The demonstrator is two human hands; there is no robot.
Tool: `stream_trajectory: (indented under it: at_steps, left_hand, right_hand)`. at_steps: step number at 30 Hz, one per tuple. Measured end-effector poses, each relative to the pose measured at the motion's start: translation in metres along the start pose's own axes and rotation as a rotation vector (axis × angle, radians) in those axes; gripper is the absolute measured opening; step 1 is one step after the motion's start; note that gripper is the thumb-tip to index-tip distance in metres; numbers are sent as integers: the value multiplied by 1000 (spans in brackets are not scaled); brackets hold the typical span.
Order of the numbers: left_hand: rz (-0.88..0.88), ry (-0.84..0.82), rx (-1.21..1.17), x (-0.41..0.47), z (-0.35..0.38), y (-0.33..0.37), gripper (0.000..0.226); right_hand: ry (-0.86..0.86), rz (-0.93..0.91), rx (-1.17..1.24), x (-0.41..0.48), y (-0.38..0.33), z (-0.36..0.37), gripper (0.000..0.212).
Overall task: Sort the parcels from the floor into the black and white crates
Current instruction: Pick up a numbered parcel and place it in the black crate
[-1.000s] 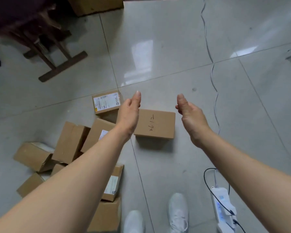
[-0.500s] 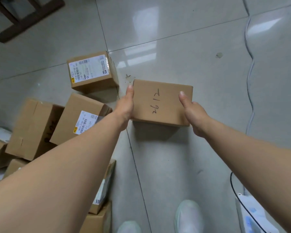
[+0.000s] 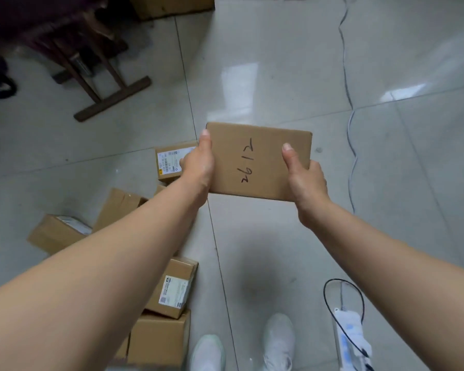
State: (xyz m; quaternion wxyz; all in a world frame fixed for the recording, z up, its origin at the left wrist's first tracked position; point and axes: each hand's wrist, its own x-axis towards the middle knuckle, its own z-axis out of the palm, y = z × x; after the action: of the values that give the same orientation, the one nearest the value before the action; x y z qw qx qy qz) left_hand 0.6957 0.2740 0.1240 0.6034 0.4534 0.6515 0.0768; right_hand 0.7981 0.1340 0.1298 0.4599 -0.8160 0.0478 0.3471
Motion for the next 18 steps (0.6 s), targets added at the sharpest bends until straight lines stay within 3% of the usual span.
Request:
stream_trajectory:
  at_steps: [9, 18]
  left_hand:
    - [205, 100, -44, -207, -101, 187, 46]
    - [298, 160, -250, -384, -230, 252, 35]
  right_hand:
    - [-16, -195, 78, -183, -208, -63, 63]
    - [-99, -424, 102, -371, -317, -86, 55]
